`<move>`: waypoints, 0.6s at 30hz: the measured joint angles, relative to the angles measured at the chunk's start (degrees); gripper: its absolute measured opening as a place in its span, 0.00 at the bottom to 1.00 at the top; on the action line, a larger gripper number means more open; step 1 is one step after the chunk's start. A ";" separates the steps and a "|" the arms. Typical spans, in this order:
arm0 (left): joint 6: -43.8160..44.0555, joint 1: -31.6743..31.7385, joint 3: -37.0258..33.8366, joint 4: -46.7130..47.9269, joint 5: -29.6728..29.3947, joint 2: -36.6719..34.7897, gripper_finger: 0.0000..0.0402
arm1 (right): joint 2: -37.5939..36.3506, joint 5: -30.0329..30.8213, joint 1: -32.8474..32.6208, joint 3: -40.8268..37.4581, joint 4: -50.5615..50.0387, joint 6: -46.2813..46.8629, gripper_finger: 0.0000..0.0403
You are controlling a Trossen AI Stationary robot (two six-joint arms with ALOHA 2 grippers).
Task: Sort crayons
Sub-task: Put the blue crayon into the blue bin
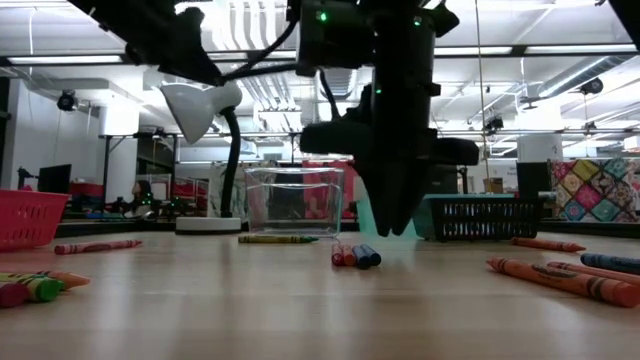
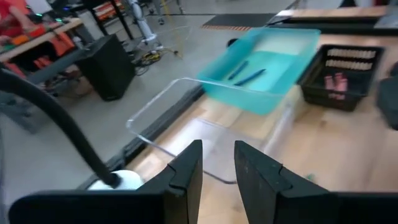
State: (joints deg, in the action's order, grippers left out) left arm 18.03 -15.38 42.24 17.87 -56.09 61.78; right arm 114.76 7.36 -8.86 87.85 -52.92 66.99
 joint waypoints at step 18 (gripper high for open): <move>5.49 -8.86 -0.04 -3.88 0.13 0.24 0.19 | 0.37 -0.68 -3.50 0.00 7.93 3.01 0.17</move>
State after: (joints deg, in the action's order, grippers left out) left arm 23.52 -24.23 42.19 13.99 -55.96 62.02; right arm 115.13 6.68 -12.36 87.85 -44.98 70.00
